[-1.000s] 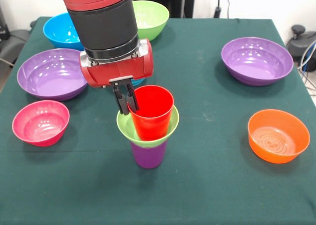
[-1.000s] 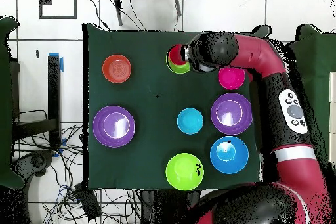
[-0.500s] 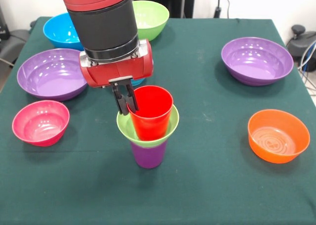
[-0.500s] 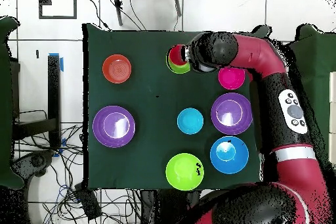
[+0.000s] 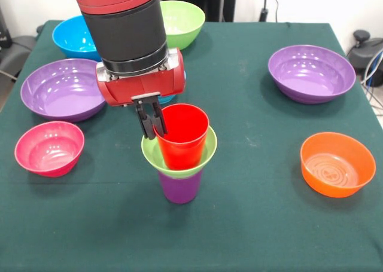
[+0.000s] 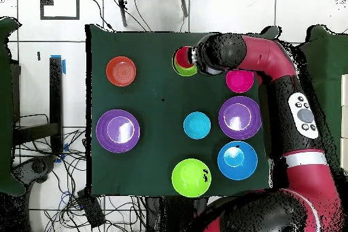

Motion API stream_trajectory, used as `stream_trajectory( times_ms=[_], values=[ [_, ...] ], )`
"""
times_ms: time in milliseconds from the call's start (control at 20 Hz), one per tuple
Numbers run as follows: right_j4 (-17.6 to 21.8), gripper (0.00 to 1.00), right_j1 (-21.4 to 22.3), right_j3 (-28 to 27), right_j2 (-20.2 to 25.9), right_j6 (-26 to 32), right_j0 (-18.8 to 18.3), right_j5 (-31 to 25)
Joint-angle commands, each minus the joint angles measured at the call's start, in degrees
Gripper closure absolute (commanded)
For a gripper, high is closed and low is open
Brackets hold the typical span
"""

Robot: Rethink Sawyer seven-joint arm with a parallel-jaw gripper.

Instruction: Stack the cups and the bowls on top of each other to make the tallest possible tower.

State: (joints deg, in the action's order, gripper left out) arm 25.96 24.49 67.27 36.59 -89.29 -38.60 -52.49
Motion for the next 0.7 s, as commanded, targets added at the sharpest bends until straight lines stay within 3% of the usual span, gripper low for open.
stream_trajectory(
  times_ms=[50, 700],
  values=[
    [4.0, 1.0, -0.5, 0.8, 1.5, 15.2, 0.5, -0.9],
    [4.5, 1.0, -0.5, 0.9, 1.3, 14.7, 0.5, -0.3]
  ],
)
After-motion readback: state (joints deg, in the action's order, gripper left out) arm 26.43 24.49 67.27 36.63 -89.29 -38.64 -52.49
